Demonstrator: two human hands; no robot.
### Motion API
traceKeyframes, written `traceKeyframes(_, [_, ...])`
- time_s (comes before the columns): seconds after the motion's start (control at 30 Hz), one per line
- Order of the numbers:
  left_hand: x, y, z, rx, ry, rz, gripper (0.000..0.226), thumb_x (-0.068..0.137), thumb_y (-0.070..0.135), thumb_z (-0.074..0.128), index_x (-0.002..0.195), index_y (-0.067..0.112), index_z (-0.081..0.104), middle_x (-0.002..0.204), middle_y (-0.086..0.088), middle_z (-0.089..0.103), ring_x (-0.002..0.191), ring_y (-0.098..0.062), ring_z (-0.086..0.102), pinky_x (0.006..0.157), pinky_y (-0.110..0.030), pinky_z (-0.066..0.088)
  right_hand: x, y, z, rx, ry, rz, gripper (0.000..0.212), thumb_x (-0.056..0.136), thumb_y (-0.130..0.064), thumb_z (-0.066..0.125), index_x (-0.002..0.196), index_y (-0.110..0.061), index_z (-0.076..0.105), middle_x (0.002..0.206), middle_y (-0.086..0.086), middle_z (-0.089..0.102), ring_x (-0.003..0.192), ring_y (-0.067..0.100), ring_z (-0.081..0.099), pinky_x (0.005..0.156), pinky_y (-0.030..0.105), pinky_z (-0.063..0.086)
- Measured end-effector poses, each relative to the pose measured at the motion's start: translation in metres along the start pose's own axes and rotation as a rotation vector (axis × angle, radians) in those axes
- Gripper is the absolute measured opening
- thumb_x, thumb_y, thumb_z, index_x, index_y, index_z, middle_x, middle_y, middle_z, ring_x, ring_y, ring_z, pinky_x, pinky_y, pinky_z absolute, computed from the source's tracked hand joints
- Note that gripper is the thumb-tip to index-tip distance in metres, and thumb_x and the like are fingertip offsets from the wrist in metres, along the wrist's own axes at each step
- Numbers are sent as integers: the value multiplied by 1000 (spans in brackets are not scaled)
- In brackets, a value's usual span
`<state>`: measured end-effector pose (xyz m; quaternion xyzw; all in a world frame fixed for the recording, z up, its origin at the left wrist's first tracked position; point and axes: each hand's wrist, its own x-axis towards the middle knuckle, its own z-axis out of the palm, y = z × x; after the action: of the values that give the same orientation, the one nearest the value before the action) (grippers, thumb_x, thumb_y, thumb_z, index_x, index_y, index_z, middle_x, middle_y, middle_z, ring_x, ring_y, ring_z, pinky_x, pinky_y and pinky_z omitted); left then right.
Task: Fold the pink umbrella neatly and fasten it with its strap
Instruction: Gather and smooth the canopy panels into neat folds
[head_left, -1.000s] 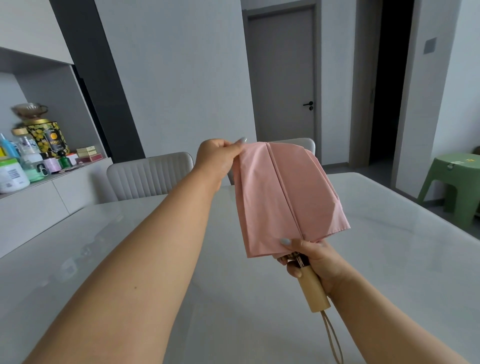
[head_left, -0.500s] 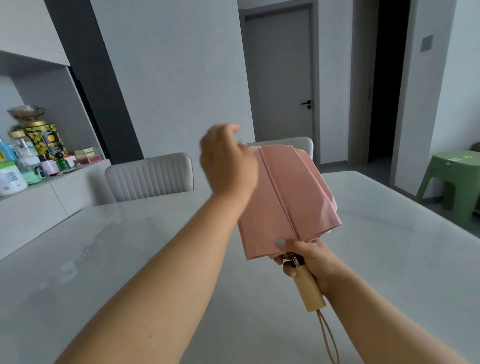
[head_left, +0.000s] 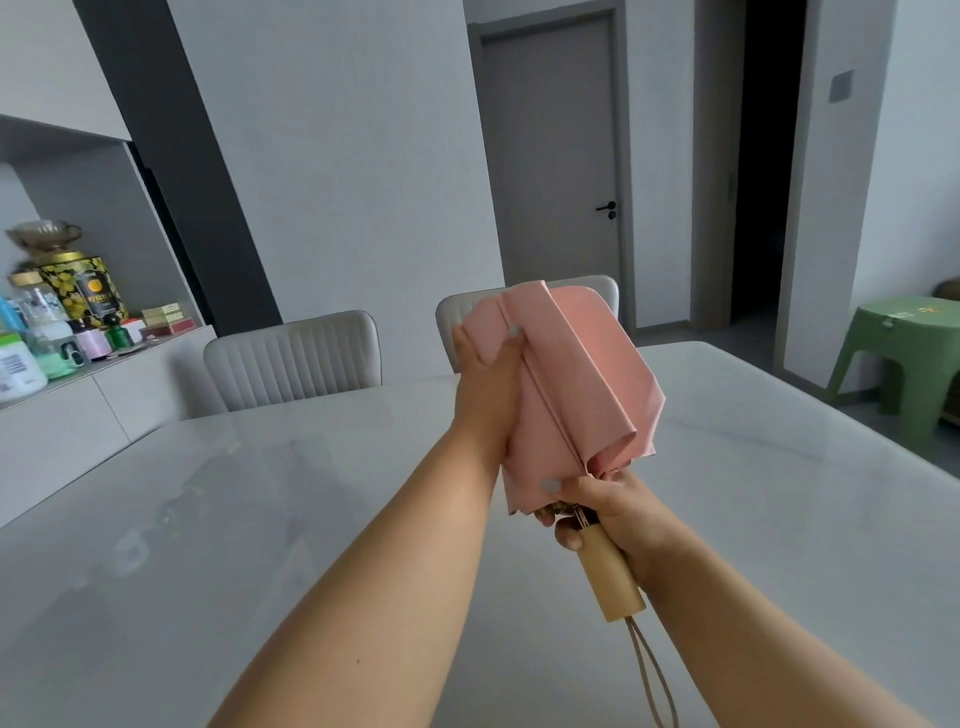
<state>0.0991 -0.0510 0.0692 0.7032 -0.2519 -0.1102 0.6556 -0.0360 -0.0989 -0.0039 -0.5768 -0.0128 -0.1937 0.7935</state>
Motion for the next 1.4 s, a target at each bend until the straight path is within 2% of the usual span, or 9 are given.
traceKeyframes(0.17, [5,-14,-5,-377,-97,-85,70,83,49,67,142,43,29,127,-8,61,105,-31,66,76,-47,59,-1,-2,-3,-41,0,42,52,48,-22,74,92,3,62,74,15,67,63,21,63,49,29,50])
traceKeyframes(0.37, [8,-30,-3,-489,-132,-153,96,56,56,76,142,33,40,128,-19,61,109,-42,63,74,-53,56,1,-2,-4,60,-22,105,70,49,-18,78,115,-2,58,97,23,68,89,34,71,75,46,59])
traceKeyframes(0.5, [10,-37,-4,-490,-206,-159,88,64,60,75,140,27,45,127,-19,63,110,-41,64,79,-56,56,-2,-4,-3,12,-25,95,56,61,-8,71,114,4,56,94,23,72,82,32,73,52,29,56])
traceKeyframes(0.7, [17,-1,-24,-35,111,-120,88,76,64,55,148,18,33,148,-6,43,130,-29,48,101,-41,42,2,5,-6,54,84,114,46,61,-1,67,105,6,57,87,23,62,71,27,63,42,24,44])
traceKeyframes(0.83, [29,48,-35,357,157,211,46,100,44,35,77,8,53,82,-8,53,83,-28,49,72,-35,36,5,10,-7,44,68,114,55,56,-2,73,108,3,56,87,19,59,71,28,59,42,25,43])
traceKeyframes(1.0, [40,64,-39,528,-79,44,59,94,59,41,129,15,60,130,-3,55,122,-24,50,88,-30,32,4,12,-5,26,31,116,65,48,-8,75,109,2,55,83,16,59,67,25,59,42,25,43])
traceKeyframes(1.1, [46,67,-43,500,-124,41,58,89,57,53,130,16,59,128,1,55,116,-20,52,88,-30,34,3,12,-5,30,16,135,56,57,0,70,110,4,54,75,12,63,62,22,62,42,24,43])
traceKeyframes(1.27, [45,77,-53,200,-151,-63,36,87,46,58,66,17,54,58,2,51,63,-15,45,67,-30,34,5,15,-7,34,18,149,63,48,-6,75,106,5,54,75,14,60,60,23,60,42,25,42])
traceKeyframes(1.4, [45,78,-60,-125,-211,-81,50,89,41,56,47,13,55,48,0,47,54,-14,43,61,-29,32,7,17,-12,59,39,138,65,56,-2,71,117,7,51,87,20,56,66,26,58,43,25,42])
